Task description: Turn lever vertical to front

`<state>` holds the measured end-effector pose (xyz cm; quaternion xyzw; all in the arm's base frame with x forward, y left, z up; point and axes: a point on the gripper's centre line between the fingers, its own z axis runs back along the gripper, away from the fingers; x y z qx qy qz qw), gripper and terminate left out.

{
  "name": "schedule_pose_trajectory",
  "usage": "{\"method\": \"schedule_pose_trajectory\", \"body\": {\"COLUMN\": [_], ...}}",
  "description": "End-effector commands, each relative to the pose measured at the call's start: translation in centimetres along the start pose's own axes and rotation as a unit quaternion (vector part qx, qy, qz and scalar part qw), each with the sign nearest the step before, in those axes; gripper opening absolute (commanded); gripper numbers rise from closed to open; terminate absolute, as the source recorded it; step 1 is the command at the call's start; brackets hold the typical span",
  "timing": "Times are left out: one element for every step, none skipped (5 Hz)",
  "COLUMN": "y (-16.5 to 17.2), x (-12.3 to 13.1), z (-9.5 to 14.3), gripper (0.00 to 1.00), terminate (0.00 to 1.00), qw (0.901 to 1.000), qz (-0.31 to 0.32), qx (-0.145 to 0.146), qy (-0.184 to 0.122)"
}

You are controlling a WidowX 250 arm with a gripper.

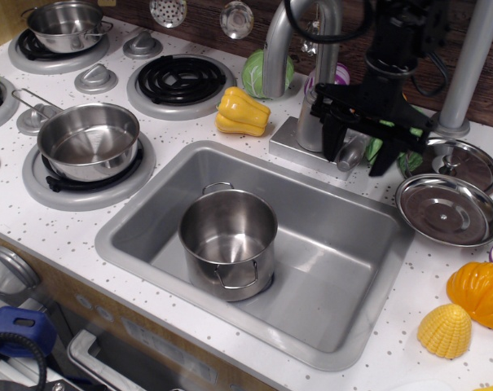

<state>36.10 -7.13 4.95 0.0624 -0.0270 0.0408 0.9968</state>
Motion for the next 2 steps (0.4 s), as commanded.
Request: {"method": "schedule_pose_trajectory", "body": {"y": [-0.11,-0.51], "x": [-0.42,-0.86], "z": [4.77,5.42], "gripper": [1.00,1.00], "terminate": [0.00,1.00], "qw": [0.9992,0.9991], "qz": [0.020,0.025], "qx": [-0.006,0.006], "qy": [-0.035,-0.033]}}
